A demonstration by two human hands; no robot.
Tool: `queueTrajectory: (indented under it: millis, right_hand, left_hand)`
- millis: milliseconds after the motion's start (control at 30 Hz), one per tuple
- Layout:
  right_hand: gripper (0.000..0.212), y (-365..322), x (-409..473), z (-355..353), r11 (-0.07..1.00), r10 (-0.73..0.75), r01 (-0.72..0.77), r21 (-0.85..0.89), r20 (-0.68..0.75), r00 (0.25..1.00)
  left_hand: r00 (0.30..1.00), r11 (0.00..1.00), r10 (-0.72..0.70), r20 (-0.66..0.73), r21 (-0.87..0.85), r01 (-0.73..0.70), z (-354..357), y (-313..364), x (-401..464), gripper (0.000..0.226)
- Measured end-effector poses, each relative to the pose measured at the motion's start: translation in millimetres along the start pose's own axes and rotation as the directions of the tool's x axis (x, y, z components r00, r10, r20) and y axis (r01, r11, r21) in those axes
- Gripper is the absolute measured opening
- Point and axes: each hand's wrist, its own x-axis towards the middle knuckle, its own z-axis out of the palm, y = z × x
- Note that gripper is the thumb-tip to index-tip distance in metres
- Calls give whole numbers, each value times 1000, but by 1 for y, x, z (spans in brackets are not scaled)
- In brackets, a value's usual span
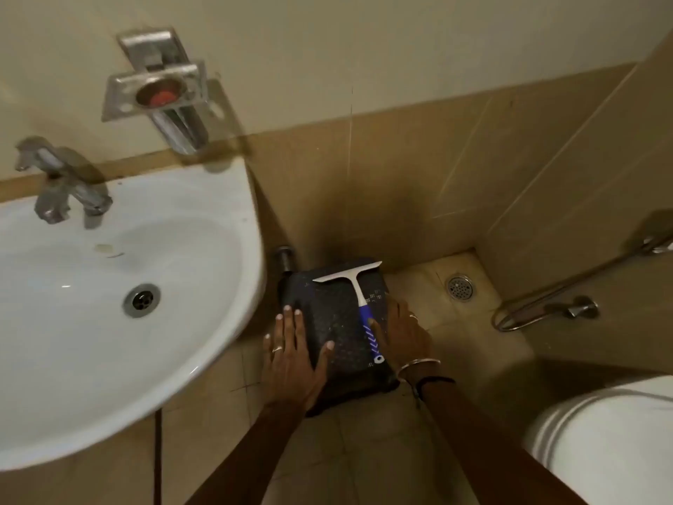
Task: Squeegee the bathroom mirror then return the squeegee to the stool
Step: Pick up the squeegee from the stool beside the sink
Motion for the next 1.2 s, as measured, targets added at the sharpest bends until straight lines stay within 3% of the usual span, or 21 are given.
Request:
queueTrajectory:
  millis: [100, 200, 433, 633, 833, 967, 1067, 1200]
  right_hand:
    - [50, 5, 13, 28, 993, 103, -105, 53, 45, 994]
    - [53, 7, 29, 50, 979, 186, -191, 72, 77, 980]
    - [49, 1, 45, 76, 974, 218, -225, 41, 122, 968]
    - [39, -4, 47, 82, 889, 340, -382, 254, 194, 920]
    - [32, -13, 29, 49, 801, 336, -379, 464, 176, 925]
    - [39, -25, 17, 7, 762, 336, -351, 544, 130, 933]
    - [50, -39, 5, -36, 805, 333, -279, 524, -9, 943]
    - [108, -50, 8, -88, 817, 395, -206, 538, -263, 880]
  left_hand:
    - [1000, 999, -9, 27, 52, 8, 18, -23, 11, 98]
    - [1000, 996, 7, 24, 88, -9, 37, -40, 20, 103]
    - [1000, 999, 10, -4, 53, -10, 54, -53, 27, 101]
    - [1000, 999, -16, -13, 52, 17, 54, -54, 30, 102]
    - [1000, 998, 5, 19, 68, -6, 31, -31, 10, 100]
    - [990, 993, 111, -84, 44, -107, 13, -8, -8, 97]
    - [976, 982, 185, -115, 54, -179, -16, 16, -16, 96]
    - [923, 938, 337, -185, 155, -311, -98, 63, -24, 92]
